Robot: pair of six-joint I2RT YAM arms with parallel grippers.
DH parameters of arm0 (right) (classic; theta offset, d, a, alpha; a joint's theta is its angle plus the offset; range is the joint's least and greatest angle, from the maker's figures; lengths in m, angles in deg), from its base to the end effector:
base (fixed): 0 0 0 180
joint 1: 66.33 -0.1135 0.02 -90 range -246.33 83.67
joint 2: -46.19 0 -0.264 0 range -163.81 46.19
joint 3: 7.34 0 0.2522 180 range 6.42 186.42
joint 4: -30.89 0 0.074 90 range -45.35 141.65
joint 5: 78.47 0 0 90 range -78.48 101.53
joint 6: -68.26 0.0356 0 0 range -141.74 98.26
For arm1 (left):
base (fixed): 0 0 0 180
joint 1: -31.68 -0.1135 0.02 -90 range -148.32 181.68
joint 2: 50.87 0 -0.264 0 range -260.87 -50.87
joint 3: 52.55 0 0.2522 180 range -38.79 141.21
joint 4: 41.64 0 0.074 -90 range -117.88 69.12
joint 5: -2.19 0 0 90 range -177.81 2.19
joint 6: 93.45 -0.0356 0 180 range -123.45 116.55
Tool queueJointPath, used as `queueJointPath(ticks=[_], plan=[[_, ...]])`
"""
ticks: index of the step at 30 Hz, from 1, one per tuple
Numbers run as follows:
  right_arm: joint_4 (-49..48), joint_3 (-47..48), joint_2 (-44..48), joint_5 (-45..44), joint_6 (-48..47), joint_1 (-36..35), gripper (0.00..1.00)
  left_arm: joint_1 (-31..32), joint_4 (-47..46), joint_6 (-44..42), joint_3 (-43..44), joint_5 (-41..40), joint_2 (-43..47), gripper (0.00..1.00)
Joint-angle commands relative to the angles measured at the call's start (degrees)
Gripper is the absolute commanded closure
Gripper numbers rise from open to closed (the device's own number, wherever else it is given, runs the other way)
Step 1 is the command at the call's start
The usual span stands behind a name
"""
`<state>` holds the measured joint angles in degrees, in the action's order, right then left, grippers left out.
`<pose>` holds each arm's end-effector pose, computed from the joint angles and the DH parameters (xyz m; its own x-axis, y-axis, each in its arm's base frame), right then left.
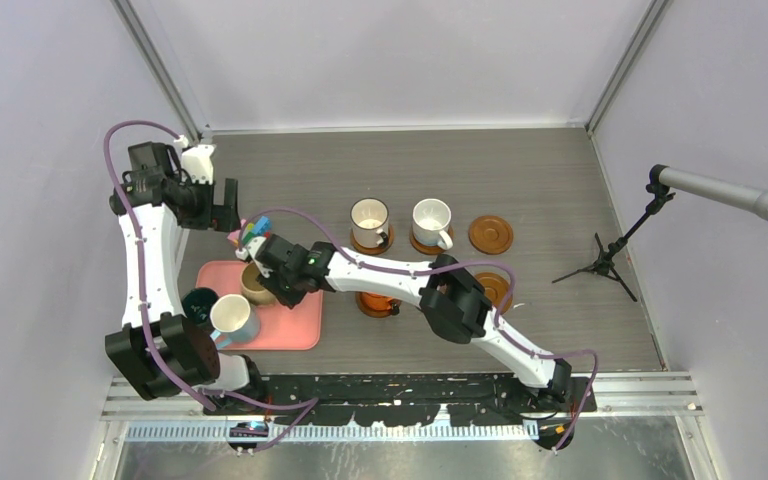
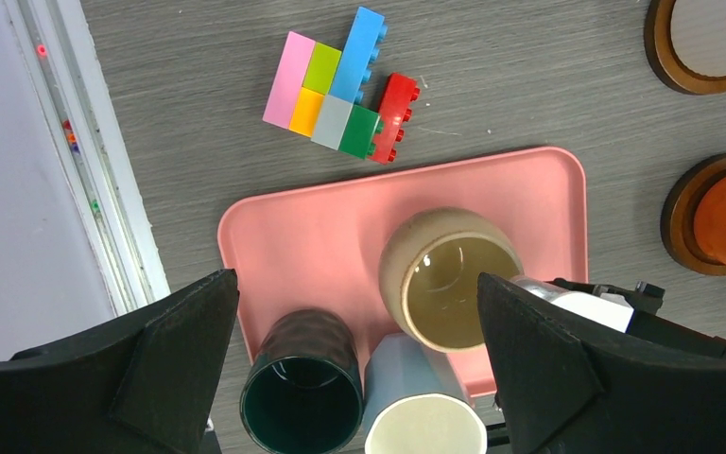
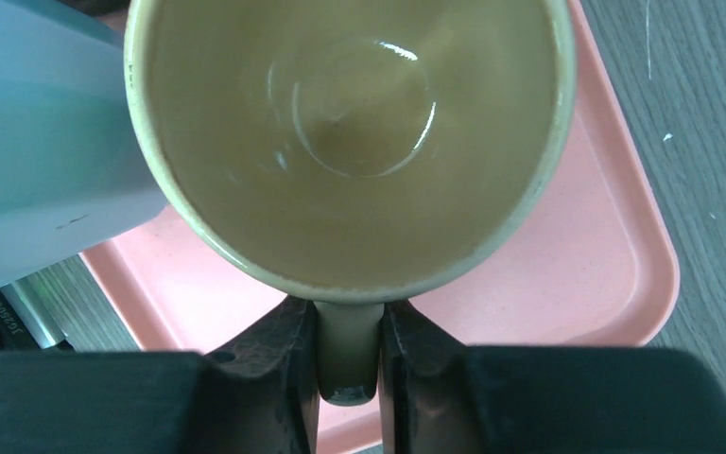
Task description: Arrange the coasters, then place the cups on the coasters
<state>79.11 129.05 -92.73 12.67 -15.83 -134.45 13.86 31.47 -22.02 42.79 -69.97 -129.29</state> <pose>0.2007 0.5016 0.1910 -0.3831 -0.6776 -0.6278 -0.8978 0.4330 0.0805 0.2588 0.0717 0.3559 -0.7909 0.0642 -0.6085 0.1296 0.9895 -0.0641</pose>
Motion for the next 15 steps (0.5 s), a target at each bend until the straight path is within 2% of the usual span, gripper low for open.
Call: queueJointPath(ticks=[1,3,4,15], plan=[[0.3,2.3,2.5,-1.0,-0.9,0.1,0.79,-0.7,-1.8,-0.8,0.2,1.5,0.0,0.00],[0.3,1.4,4.3,-2.0,-1.6,0.1,0.97,-0.7,-1.7,-0.7,0.3,1.6,0.0,0.00],[0.3,0.9,5.6,-3.1,-2.1,0.1,0.99,-0.8,-1.7,-0.8,0.2,1.6,0.0,0.00],[-5.0,-7.2,18.1,-6.1,-7.4,0.6,1.00,-0.8,-0.8,1.8,2.9,2.0,-1.5,0.00]])
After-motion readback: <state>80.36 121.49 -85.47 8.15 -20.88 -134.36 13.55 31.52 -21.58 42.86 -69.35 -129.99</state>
